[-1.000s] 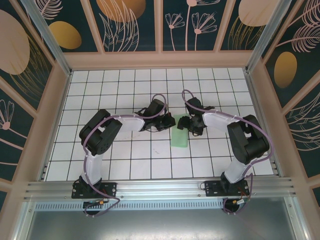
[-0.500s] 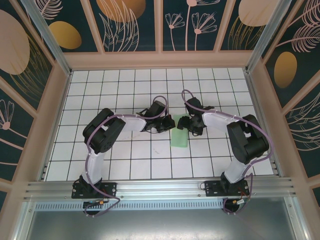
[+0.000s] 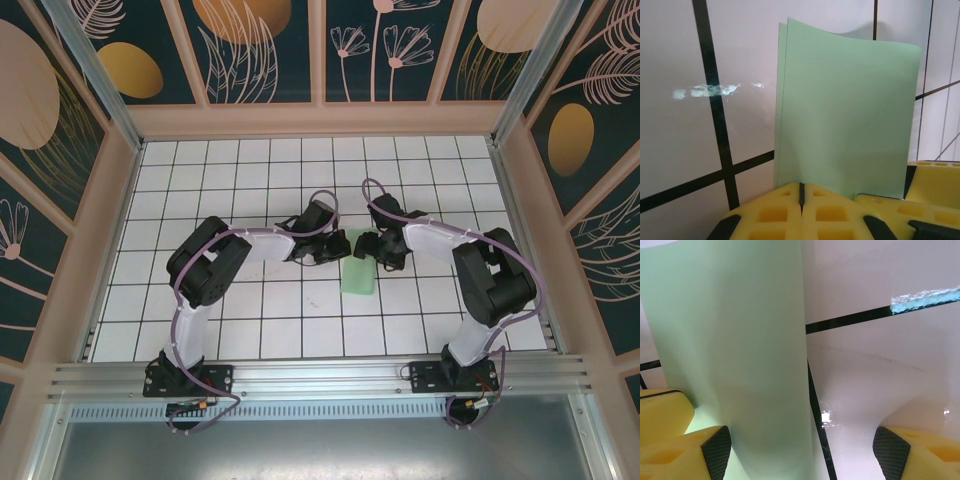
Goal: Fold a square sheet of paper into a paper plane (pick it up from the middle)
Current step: Hold the square sheet of paper at the center of the table.
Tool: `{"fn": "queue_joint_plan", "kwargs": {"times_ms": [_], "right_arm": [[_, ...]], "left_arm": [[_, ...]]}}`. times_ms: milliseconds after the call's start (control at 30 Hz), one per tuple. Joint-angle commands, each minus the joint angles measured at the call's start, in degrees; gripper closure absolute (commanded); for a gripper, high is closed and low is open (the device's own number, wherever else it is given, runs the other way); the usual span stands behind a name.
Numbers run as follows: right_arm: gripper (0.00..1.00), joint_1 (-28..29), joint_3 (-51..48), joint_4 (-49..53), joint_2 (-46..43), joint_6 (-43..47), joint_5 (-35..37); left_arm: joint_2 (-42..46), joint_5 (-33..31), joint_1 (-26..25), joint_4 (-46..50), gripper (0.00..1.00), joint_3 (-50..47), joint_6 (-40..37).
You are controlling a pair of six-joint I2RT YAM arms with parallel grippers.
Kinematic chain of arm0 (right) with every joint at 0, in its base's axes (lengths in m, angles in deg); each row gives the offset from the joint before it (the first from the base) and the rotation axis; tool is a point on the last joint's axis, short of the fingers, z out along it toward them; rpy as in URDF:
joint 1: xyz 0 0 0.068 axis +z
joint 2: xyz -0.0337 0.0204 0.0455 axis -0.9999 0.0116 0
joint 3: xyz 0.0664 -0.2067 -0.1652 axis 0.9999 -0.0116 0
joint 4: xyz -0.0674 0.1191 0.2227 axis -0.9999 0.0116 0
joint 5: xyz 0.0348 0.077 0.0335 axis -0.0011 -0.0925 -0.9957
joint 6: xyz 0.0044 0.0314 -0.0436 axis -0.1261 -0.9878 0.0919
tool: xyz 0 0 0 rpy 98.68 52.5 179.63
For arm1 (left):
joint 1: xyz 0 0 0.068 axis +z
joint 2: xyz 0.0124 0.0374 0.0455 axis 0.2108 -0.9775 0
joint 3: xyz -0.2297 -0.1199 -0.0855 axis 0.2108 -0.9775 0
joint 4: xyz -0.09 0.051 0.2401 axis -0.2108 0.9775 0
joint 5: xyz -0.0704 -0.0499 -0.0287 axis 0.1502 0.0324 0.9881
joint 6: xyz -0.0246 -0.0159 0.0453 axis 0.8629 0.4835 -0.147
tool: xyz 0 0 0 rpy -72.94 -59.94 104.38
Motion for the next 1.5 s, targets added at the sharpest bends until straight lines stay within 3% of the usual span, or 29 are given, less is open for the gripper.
{"fn": "queue_joint_plan", "kwargs": {"times_ms": [0,300,667,767,967,1067,1467], "right_arm": [[0.19,0.4,-0.2,-2.3,4.0,-0.1,-0.7],[0.19,0.3,-0.2,-1.9,2.3,0.0,-0.5],[0.18,-2.2,-1.6,-2.1,-9.8,-0.5,-3.8],[0.3,-3.5,-3.2,-5.6,-12.7,-1.0,-8.4],[0.76,-4.4,-6.3,-13.6,-12.7,-2.5,-19.8],[0.87,-4.9,-7.9,-15.0,-10.8,-2.8,-21.5],[0.88,-7.7,-12.9,-18.3,-7.7,-1.7,-22.8]], "left_arm": [[-2.7,-5.4,-0.5,8.3,0.95,0.6,-3.3],[-3.3,-4.8,-1.2,7.4,0.94,0.6,-3.4],[-3.4,-5.2,-1.3,7.4,0.95,0.5,-3.5],[-3.4,-5.1,-1.4,7.4,0.95,0.7,-3.6],[-3.5,-4.9,-1.4,7.4,0.95,0.7,-3.6],[-3.7,-4.8,-1.5,7.3,0.95,0.7,-3.7],[-3.9,-4.6,-1.5,7.3,0.95,1.0,-3.7]]}}
